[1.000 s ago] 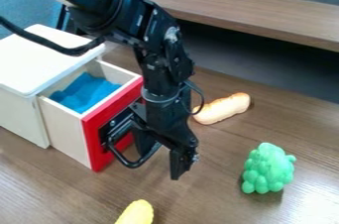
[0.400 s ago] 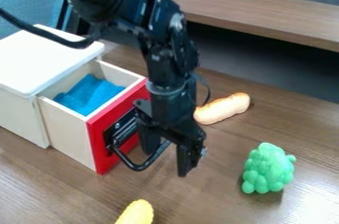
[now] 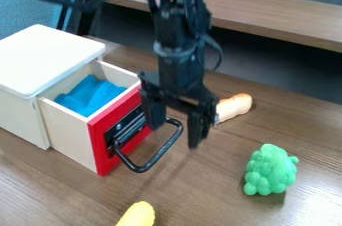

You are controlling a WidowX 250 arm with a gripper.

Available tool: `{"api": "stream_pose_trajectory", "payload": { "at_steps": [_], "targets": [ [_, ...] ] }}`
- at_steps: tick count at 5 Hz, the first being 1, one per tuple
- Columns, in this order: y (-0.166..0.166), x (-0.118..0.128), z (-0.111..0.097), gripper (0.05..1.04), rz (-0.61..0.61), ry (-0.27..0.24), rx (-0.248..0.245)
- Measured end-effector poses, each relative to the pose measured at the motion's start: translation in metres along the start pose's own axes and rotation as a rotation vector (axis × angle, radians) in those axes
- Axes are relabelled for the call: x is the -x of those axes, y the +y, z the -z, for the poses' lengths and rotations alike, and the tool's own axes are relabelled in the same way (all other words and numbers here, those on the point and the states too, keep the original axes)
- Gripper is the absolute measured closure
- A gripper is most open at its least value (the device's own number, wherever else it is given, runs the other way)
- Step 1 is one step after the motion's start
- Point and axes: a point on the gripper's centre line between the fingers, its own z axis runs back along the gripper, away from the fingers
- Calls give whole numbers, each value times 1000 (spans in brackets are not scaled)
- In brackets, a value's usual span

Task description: Open the drawer

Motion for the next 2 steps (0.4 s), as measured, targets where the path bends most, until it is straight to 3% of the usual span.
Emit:
{"api": "stream_pose_trajectory", "payload": {
  "at_steps": [1,2],
  "targets": [
    [0,-3,-24,84,-29,1,-14],
    [-1,-4,-33,84,-52,10,-15]
  ]
}}
